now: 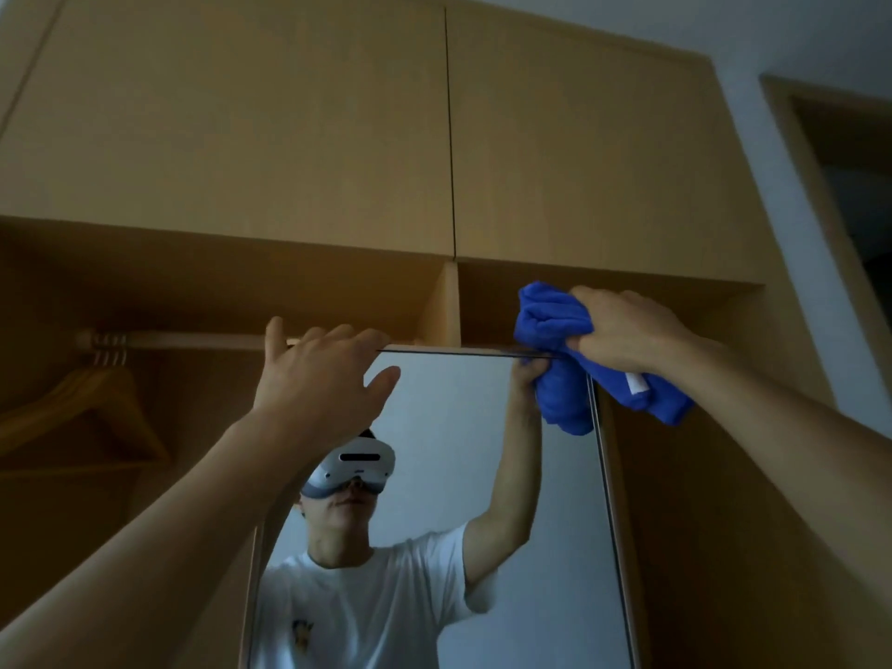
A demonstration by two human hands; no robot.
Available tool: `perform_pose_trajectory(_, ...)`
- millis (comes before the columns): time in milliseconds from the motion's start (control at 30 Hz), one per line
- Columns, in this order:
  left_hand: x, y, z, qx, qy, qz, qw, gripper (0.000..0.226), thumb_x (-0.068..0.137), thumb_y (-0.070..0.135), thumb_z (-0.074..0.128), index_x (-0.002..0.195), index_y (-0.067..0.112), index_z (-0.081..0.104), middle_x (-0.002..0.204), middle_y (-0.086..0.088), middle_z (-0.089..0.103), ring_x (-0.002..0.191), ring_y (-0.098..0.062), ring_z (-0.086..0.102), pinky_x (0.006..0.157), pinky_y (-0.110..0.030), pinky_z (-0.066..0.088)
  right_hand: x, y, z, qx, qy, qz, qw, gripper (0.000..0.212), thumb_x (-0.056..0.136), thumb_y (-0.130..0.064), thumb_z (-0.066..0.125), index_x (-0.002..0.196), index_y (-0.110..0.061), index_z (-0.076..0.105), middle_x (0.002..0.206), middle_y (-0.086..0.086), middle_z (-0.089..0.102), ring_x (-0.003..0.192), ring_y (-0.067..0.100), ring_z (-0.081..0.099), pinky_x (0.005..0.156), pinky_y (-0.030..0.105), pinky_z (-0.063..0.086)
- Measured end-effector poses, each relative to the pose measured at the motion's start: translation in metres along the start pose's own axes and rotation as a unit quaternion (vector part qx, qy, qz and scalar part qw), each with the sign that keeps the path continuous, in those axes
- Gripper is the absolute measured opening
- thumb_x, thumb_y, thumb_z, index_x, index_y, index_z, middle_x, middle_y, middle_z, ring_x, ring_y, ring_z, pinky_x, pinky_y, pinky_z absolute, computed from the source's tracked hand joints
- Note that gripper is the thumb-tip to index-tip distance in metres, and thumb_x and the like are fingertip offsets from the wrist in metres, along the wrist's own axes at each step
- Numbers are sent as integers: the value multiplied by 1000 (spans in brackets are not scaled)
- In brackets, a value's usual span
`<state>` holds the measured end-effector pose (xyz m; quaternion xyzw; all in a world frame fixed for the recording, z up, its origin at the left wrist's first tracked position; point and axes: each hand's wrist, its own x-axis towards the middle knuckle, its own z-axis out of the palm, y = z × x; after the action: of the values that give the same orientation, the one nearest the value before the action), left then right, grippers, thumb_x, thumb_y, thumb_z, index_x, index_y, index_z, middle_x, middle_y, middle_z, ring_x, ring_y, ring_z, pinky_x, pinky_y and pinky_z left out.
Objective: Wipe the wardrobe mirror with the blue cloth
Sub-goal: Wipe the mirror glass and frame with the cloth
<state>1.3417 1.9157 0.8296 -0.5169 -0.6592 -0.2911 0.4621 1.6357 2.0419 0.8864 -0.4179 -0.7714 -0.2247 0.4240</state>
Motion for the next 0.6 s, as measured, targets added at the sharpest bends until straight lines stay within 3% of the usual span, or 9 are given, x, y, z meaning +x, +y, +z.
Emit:
perform_pose_trajectory(133, 5, 1, -4, -32, -13, -6, 999, 47, 97, 63, 36, 137, 43, 50, 125, 13, 62, 119, -21, 57, 102, -60, 36, -1, -38, 4, -3, 39, -57, 998, 17, 86, -29, 61, 98, -29, 48, 79, -2, 60, 66, 18, 58, 54, 32, 39)
perform_pose_trajectory(200, 5, 1, -5, -20, -15, -3, 1000, 45, 97, 62, 38, 135, 42, 51, 121, 13, 63, 116, -21, 59, 100, -57, 39, 0, -70, 7, 25, 44, -99, 994, 20, 84, -30, 62, 97, -29, 47, 78, -4, 59, 66, 17, 58, 57, 33, 43)
perform_pose_trajectory(367, -1, 0, -2, -11, 5, -1, 1000, 32, 96, 55, 40, 119, 37, 54, 98, 14, 55, 109, -20, 61, 99, -53, 40, 5, -126, 14, 59, 62, -172, 981, 21, 86, -29, 63, 99, -25, 47, 76, -3, 57, 63, 16, 56, 52, 29, 32)
perform_pose_trajectory(500, -5, -9, 0, -1, 25, 10, 1000, 41, 98, 53, 44, 134, 35, 52, 114, 6, 63, 114, -24, 61, 98, -49, 43, 5, -103, 15, 100, 44, -158, 981, 19, 91, -29, 63, 101, -33, 47, 80, -9, 59, 65, 9, 56, 52, 27, 32)
perform_pose_trajectory(600, -6, -16, -1, -15, 22, 18, 999, 47, 99, 54, 44, 143, 36, 47, 124, 2, 64, 121, -26, 58, 101, -47, 43, 4, -64, 14, 66, 45, -98, 992, 21, 90, -28, 62, 86, -34, 42, 80, -8, 59, 65, 10, 55, 52, 28, 30)
